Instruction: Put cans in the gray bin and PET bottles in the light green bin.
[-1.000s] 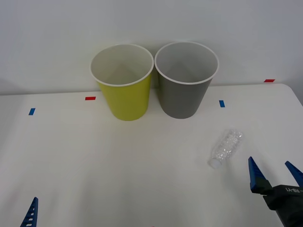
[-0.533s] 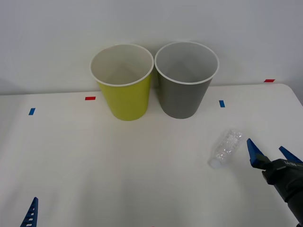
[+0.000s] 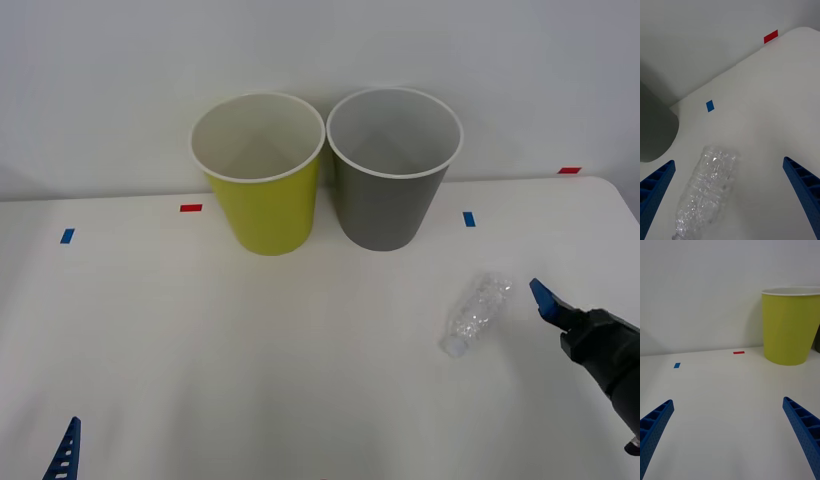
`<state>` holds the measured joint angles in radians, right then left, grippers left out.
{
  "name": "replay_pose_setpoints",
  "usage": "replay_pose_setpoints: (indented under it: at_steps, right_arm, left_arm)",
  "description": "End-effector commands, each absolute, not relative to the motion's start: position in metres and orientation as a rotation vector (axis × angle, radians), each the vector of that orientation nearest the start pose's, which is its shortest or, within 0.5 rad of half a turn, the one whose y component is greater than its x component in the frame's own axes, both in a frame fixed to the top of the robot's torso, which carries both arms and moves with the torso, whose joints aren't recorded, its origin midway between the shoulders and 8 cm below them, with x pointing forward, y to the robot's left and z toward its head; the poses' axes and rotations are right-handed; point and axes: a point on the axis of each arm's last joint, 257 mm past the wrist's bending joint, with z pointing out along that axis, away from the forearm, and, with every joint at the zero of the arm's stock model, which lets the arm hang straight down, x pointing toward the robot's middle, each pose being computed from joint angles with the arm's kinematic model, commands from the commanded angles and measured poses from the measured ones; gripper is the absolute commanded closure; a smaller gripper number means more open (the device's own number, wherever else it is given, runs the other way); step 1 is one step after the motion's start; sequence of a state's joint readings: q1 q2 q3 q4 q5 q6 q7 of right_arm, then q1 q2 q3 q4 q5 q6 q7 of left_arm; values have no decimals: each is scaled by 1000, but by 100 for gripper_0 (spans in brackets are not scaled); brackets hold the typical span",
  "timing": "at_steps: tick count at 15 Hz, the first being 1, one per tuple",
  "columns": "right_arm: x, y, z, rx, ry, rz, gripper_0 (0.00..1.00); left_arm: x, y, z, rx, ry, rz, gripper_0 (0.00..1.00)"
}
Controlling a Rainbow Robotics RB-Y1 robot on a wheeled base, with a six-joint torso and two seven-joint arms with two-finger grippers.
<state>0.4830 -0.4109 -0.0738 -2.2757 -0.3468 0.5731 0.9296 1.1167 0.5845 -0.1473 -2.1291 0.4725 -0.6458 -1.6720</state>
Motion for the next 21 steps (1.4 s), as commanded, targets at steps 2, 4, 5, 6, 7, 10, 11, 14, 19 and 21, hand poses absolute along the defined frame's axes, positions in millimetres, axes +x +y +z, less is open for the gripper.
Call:
replay_pose_setpoints:
  at_steps: [2, 4, 5, 6, 7, 10, 11, 14, 19, 21]
  right_arm:
    - [406, -317, -218, 591, 1912, 316, 0]
    - [411, -314, -218, 644, 1924, 346, 0]
    - [413, -316, -220, 651, 1950, 327, 0]
    - [412, -315, -224, 676, 1976, 329, 0]
    - [411, -312, -227, 696, 1996, 339, 0]
    - [405, -308, -240, 779, 2079, 360, 0]
    - [403, -307, -242, 789, 2107, 346, 0]
    - [401, -299, -233, 863, 2138, 367, 0]
    - [405, -267, -236, 847, 2213, 473, 0]
    - [409, -265, -241, 854, 2253, 499, 0]
  left_arm:
    - [218, 327, -208, 23, 1560, 21, 0]
    - [218, 327, -208, 23, 1560, 21, 0]
    - [218, 327, -208, 23, 1560, 21, 0]
    - [218, 327, -208, 23, 1560, 21, 0]
    - [218, 327, -208, 23, 1560, 21, 0]
    - [218, 327, -208, 23, 1560, 21, 0]
    - [218, 327, -208, 23, 1560, 21, 0]
    - [218, 327, -208, 23, 1560, 21, 0]
    - [218, 327, -208, 23, 1560, 21, 0]
    - [218, 327, -208, 23, 1560, 21, 0]
